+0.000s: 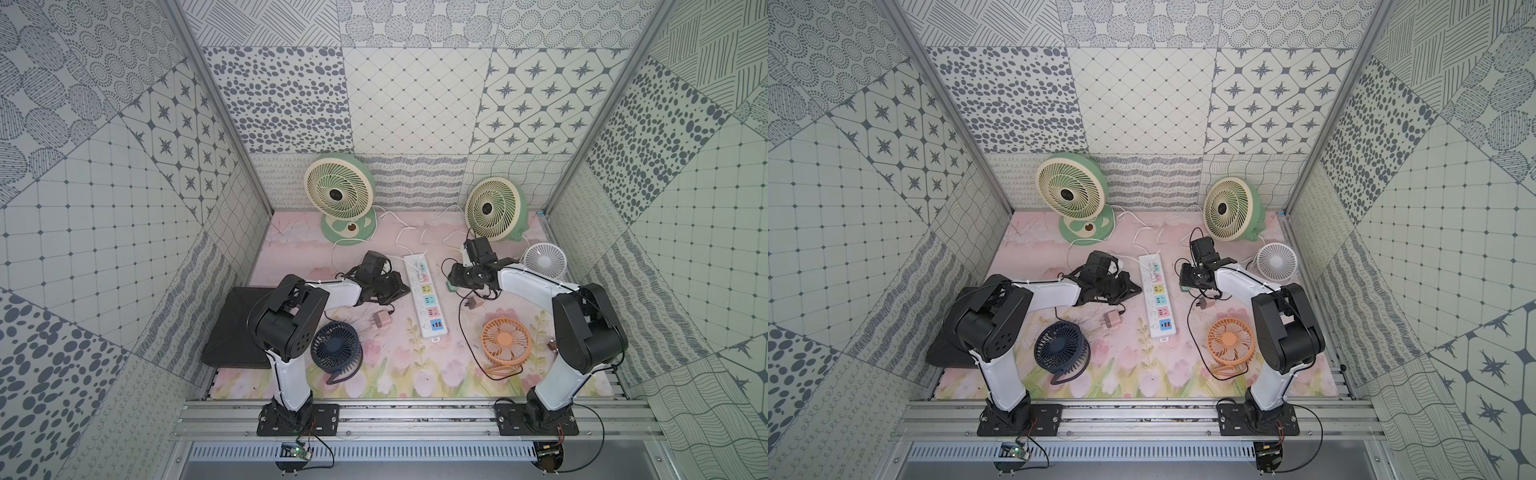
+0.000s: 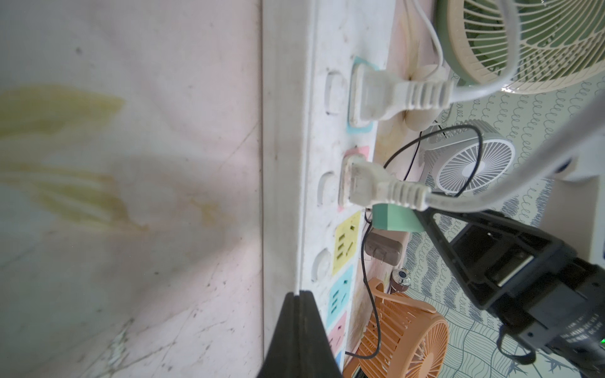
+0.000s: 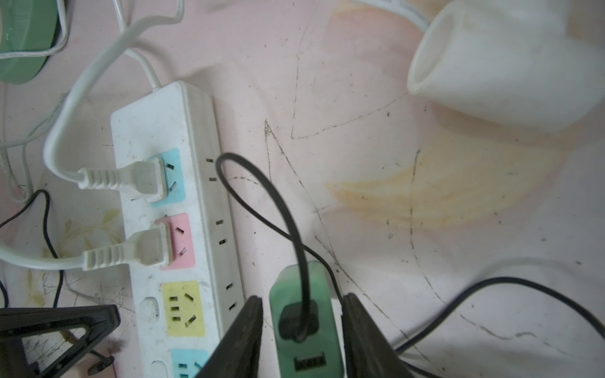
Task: Unplug the desk fan from the power strip
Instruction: Place the plug at the center of the board.
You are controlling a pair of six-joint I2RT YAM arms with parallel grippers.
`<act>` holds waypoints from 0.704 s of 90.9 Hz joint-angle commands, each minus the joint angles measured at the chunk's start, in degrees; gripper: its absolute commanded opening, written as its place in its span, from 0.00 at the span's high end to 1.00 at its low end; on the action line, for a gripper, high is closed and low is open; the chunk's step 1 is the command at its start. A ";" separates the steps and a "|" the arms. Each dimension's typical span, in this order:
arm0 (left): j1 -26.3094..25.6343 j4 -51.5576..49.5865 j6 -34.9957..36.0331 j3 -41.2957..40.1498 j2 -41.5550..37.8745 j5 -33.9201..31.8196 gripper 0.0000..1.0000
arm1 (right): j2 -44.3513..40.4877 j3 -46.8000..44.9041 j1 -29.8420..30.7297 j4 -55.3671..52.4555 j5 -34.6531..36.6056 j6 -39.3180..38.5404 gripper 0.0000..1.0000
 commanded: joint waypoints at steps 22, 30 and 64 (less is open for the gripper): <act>0.31 -0.17 1.48 0.22 -0.95 0.42 1.00 | -6.88 1.00 1.01 -1.83 7.33 -3.36 0.55; 0.27 -0.14 1.82 0.61 -1.28 0.53 1.00 | -8.25 1.51 2.37 -2.83 10.76 -5.09 0.55; 0.36 0.44 1.67 3.34 0.06 1.11 1.00 | -5.23 4.52 11.79 1.14 11.18 -11.84 0.54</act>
